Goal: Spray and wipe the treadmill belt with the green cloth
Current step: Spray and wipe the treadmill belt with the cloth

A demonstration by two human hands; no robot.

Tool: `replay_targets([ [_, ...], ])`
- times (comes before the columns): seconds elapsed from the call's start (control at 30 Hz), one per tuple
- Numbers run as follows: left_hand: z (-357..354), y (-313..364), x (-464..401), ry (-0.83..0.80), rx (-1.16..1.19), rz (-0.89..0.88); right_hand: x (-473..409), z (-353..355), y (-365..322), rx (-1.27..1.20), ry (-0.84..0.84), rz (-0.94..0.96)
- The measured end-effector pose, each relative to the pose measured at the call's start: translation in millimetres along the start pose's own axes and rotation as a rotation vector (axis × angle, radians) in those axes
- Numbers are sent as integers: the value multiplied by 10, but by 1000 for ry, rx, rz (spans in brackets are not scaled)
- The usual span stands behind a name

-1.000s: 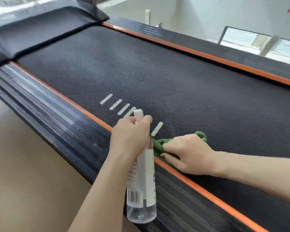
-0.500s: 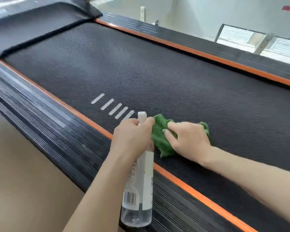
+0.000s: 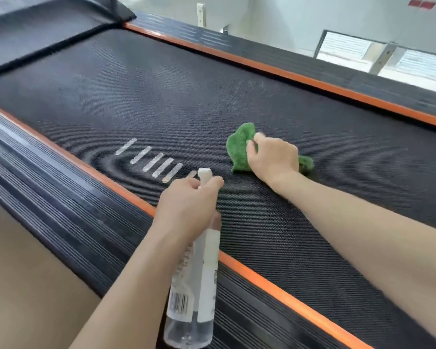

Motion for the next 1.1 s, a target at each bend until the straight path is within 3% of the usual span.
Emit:
replay_targets([
  [0.2,-29,137,-79,23,129,-34,1325,67,-286,-116,-9,488],
  [0.33,-111,164,-108,7,120,-55,846,52,-396,-45,46,545],
  [0.43,-139,102,-112,3,119,-26,103,36,-80,35,-5,273],
  [0.6,-64,67,-39,32,119,-20,-453,228,1470,10,-3,-550],
  [0.7,-69,159,7,47,29,-68,-288,265,1876,-43,78,-703],
  [0.83,-180,206,-14,-1,38,-59,-140,285,1283,-62,-12,-491],
  [0.97,-221,198,-20,-9,40,-72,660,51,103,-32,-69,97],
  [1.1,-169,146,-11,6,44,-78,1560,100,-65,-113,-86,509],
])
Point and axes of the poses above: each hand's wrist, its own x-axis away from the middle knuckle, its own z-axis out of the back of the hand, y = z × x, the point moved 4 cm from there along -x, towards the middle knuckle, and after that the axes turned 10 degrees about -y, right-handed, at the moved point
